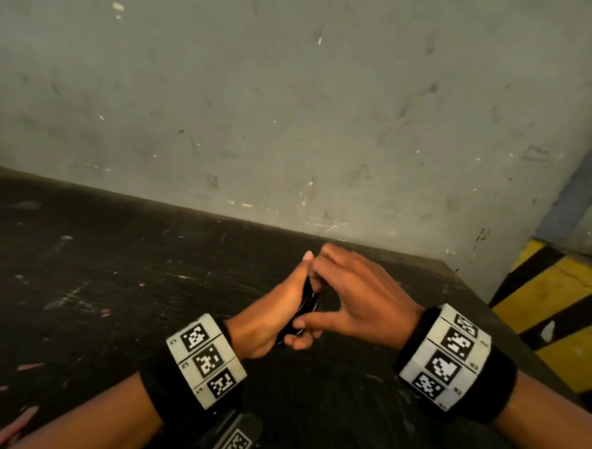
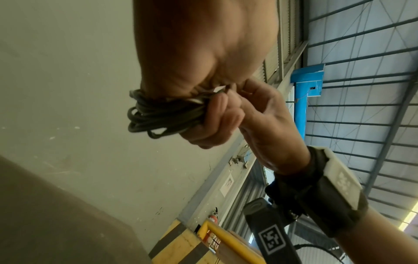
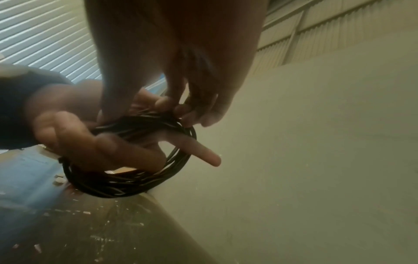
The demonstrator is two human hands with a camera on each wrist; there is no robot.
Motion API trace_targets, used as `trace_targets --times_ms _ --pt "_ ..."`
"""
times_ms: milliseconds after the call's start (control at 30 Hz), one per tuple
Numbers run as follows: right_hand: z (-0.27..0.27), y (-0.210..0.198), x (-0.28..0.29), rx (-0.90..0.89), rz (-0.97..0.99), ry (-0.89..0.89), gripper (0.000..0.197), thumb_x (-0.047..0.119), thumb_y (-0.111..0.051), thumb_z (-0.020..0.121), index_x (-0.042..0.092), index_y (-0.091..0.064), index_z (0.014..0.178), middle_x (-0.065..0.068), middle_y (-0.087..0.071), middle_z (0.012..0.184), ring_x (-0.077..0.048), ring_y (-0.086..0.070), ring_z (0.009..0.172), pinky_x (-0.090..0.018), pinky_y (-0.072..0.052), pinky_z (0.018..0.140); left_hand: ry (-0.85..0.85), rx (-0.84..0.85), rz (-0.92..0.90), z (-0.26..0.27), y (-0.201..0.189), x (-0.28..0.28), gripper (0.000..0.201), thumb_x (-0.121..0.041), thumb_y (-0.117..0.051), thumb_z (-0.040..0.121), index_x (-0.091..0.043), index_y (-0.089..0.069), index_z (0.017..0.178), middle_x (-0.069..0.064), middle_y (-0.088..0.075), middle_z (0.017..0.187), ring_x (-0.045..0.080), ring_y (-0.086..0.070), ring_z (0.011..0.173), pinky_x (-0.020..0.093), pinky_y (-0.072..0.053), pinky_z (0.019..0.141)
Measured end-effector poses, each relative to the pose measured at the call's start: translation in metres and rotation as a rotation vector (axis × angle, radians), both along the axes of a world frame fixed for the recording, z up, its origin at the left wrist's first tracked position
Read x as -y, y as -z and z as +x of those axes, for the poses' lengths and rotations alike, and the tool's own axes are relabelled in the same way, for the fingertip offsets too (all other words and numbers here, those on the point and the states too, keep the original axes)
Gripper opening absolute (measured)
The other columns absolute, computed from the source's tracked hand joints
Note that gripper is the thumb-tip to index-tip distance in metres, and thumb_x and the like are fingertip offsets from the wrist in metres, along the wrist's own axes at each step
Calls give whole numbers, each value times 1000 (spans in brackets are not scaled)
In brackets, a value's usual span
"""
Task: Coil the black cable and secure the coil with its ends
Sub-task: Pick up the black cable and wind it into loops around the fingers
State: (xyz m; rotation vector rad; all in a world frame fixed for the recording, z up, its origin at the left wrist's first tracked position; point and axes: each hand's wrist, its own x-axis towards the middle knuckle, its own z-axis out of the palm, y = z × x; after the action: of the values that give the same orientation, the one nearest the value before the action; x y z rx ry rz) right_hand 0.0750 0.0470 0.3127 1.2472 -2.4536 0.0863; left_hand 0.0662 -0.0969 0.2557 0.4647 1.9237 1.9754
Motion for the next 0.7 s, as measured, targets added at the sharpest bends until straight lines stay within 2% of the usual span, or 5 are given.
trace_targets --times_ms 100,233,300,533,700 --pt "-2 10 -1 -9 -62 -7 46 55 -63 72 18 -50 96 2 -48 97 -14 -43 82 -27 -38 69 42 19 92 1 2 0 65 -73 -11 84 -30 -48 115 5 -37 48 12 -34 32 19 -25 31" --pt "-7 28 -2 16 -127 -81 38 47 -64 78 20 -53 103 0 -52 103 -12 -43 91 -26 -32 77 52 97 89 2 9 0 92 -82 -11 74 -6 -52 105 6 -35 51 10 -29 30 17 -21 29" --pt "-12 37 -4 48 -144 -136 32 44 -62 82 21 -54 103 1 -54 102 -12 -46 91 -27 -34 78 73 156 79 1 13 2 94 -86 -11 69 -6 -55 91 3 -35 47 9 -30 29 17 -20 29" --pt "-38 60 -10 95 -165 -250 23 39 -51 90 17 -55 93 -2 -54 93 -14 -47 83 -33 -43 70 61 299 96 -10 14 2 98 -87 -11 70 -5 -57 98 8 -32 54 11 -28 32 17 -14 34" --pt "-55 75 -19 122 -186 -260 27 38 -41 94 17 -58 99 -4 -51 94 -12 -45 84 -27 -43 65 -63 310 1 -18 12 -9 88 -84 -10 74 -8 -53 72 7 -34 51 10 -30 29 12 -16 30"
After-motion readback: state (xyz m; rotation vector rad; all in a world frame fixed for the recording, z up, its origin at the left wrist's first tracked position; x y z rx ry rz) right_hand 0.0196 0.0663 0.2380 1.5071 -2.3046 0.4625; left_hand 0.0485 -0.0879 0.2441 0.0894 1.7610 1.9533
